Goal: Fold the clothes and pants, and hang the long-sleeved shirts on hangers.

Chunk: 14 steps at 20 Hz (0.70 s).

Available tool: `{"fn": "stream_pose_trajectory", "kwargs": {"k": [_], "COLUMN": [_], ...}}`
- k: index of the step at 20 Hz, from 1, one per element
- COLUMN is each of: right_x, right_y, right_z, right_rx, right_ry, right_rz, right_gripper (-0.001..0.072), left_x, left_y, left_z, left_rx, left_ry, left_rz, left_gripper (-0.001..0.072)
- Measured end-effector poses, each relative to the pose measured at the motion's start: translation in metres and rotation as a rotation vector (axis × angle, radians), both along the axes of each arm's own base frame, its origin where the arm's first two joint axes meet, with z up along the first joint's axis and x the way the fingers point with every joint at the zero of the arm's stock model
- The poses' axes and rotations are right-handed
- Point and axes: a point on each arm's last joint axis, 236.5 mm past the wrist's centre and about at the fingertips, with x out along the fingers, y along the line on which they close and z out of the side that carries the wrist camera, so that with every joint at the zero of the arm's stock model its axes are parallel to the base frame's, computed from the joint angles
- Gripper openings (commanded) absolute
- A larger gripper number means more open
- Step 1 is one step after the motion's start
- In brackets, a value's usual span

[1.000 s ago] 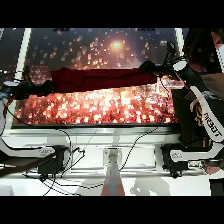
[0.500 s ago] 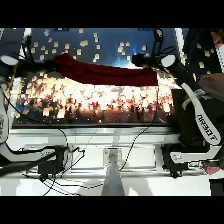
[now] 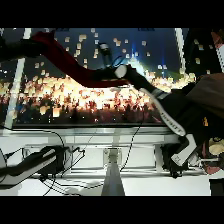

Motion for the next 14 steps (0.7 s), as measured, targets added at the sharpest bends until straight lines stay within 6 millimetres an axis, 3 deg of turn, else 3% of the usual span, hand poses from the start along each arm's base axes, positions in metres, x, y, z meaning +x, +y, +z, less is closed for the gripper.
{"fn": "stream_pose_trajectory", "kwargs": {"k": [4,8,11,14], "right_x": [-0.021,-0.024,-0.013,0.016], "right_y": [0.067,0.093,0.081,0.034], "right_z": [0.007,0.016,0.014,0.014], "right_rx": [0.054,0.090,0.047,-0.049], "right_ry": [-0.045,-0.072,-0.087,-0.094], "right_rz": [0.062,0.079,0.093,0.100], "right_gripper": [0.0011,0.0012,0.0012,0.0012], "left_x": [-0.013,-0.019,-0.019,-0.016], "left_y": [-0.018,-0.034,-0.041,-0.060], "left_z": [0.017,0.032,0.031,0.016], "left_rx": [-0.064,-0.145,-0.172,-0.192], "left_ry": [-0.011,-0.021,-0.010,0.033], "left_rz": [-0.048,-0.086,-0.104,-0.150], "left_gripper": [0.0017,0.0017,0.0017,0.0017]}}
